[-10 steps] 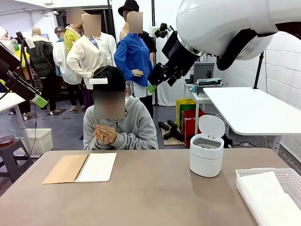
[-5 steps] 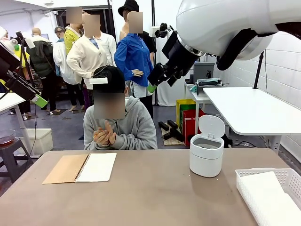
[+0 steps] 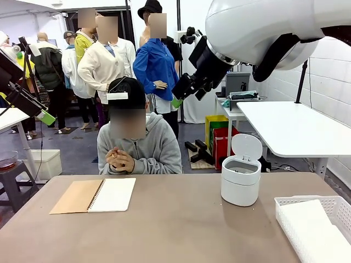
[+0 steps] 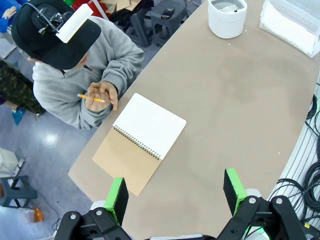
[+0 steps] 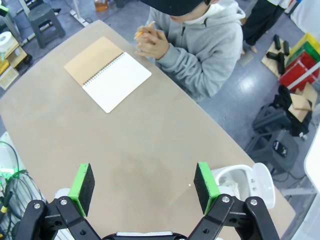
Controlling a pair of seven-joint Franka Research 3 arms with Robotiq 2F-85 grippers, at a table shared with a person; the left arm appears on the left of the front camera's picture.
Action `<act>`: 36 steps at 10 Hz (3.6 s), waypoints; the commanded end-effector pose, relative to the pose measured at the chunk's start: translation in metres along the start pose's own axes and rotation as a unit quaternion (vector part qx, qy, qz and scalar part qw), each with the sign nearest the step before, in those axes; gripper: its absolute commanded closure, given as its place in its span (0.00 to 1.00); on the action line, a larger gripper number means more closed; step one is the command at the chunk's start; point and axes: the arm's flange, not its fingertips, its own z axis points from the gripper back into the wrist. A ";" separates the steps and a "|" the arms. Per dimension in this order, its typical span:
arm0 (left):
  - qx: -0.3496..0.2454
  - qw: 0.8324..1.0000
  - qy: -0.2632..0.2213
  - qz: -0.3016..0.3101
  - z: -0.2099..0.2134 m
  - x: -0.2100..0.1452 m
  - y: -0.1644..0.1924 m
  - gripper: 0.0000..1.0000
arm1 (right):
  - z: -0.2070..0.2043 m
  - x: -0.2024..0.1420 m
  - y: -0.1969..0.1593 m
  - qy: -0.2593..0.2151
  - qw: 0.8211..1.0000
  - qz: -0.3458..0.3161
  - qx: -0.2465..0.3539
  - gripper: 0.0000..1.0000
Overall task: Sort the paper based on its condition.
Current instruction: If a person hands you a paper, place it in the Organizing basket , and if it's crumpled, put it in the Trash can.
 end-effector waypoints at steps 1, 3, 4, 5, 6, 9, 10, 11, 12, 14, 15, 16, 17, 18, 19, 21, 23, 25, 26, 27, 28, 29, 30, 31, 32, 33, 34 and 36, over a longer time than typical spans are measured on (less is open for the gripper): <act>0.001 1.000 0.000 0.000 0.000 0.001 0.000 0.00 | 0.000 0.000 0.000 0.000 1.000 0.001 0.000 0.00; 0.001 1.000 0.000 0.000 0.000 0.001 0.000 0.00 | 0.000 0.000 0.000 0.000 1.000 0.001 0.000 0.00; 0.001 1.000 0.000 0.000 0.000 0.001 0.000 0.00 | 0.000 0.000 0.000 0.000 1.000 0.001 0.000 0.00; 0.001 1.000 0.000 0.000 0.000 0.001 0.000 0.00 | 0.000 0.000 0.000 0.000 1.000 0.001 0.000 0.00; 0.001 1.000 0.000 0.000 0.000 0.001 0.000 0.00 | 0.000 0.000 0.000 0.000 1.000 0.001 0.000 0.00; 0.001 1.000 0.000 0.000 0.000 0.001 0.000 0.00 | 0.000 0.000 0.000 0.000 1.000 0.001 0.000 0.00; 0.001 1.000 0.000 0.000 0.000 0.001 0.000 0.00 | 0.000 0.000 0.000 0.000 1.000 0.001 0.000 0.00; 0.001 1.000 0.000 0.000 0.000 0.001 0.000 0.00 | 0.000 0.000 0.000 0.000 1.000 0.001 0.000 0.00; 0.001 1.000 0.000 0.000 0.000 0.001 0.000 0.00 | 0.000 0.000 0.000 0.000 1.000 0.001 0.000 0.00; 0.001 1.000 0.000 0.000 0.000 0.001 0.000 0.00 | 0.000 0.000 0.000 0.000 1.000 0.001 0.000 0.00; 0.001 1.000 0.000 0.000 0.000 0.001 0.000 0.00 | 0.000 0.000 0.000 0.000 1.000 0.001 0.000 0.00; 0.001 1.000 0.000 0.000 0.000 0.001 0.000 0.00 | 0.000 0.000 0.000 0.000 1.000 0.001 0.000 0.00; 0.001 1.000 0.000 0.000 0.000 0.001 0.000 0.00 | 0.000 0.000 0.000 0.000 1.000 0.001 0.000 0.00; 0.001 1.000 0.000 0.000 0.000 0.001 0.000 0.00 | 0.000 0.000 0.000 0.000 1.000 0.001 0.000 0.00; 0.001 1.000 0.000 0.000 0.000 0.001 0.000 0.00 | 0.000 0.000 0.000 0.000 1.000 0.001 0.000 0.00; 0.001 1.000 0.000 0.000 0.000 0.001 0.000 0.00 | 0.000 0.000 0.000 0.000 1.000 0.001 0.000 0.00; 0.001 1.000 0.000 0.000 0.000 0.001 0.000 0.00 | 0.000 0.000 0.000 0.000 1.000 0.001 0.000 0.00; 0.001 1.000 0.000 0.000 0.000 0.001 0.000 0.00 | 0.000 0.000 0.000 0.000 1.000 0.001 0.000 0.00; 0.001 1.000 0.000 0.000 0.000 0.001 0.000 0.00 | 0.000 0.000 0.000 0.000 1.000 0.001 0.000 0.00; 0.001 1.000 0.000 0.000 0.000 0.001 0.000 0.00 | 0.000 0.000 0.000 0.000 1.000 0.000 0.000 0.00; 0.001 1.000 0.000 0.000 0.000 0.001 0.000 0.00 | -0.017 -0.004 -0.002 0.034 0.999 -0.017 0.001 0.00; 0.001 1.000 0.000 0.000 0.000 0.001 0.000 0.00 | -0.031 -0.007 -0.004 0.060 0.997 -0.039 0.028 0.00; 0.001 1.000 0.000 0.000 0.000 0.001 0.000 0.00 | -0.048 -0.013 -0.004 0.094 0.991 -0.057 0.070 0.00; 0.001 1.000 0.000 0.000 0.000 0.001 0.000 0.00 | -0.064 -0.019 -0.006 0.128 0.985 -0.076 0.083 0.00; 0.001 1.000 0.000 0.000 0.000 0.001 0.000 0.00 | -0.082 -0.025 -0.009 0.150 0.980 -0.093 0.097 0.00; 0.001 1.000 0.000 0.000 0.000 0.001 0.000 0.00 | -0.102 -0.033 -0.013 0.175 0.975 -0.099 0.094 0.00; 0.001 1.000 0.000 0.000 0.000 0.001 0.000 0.00 | -0.124 -0.045 -0.018 0.206 0.969 -0.114 0.076 0.00; 0.001 1.000 0.000 0.000 0.000 0.001 0.000 0.00 | -0.165 -0.061 -0.026 0.246 0.956 -0.160 0.018 0.00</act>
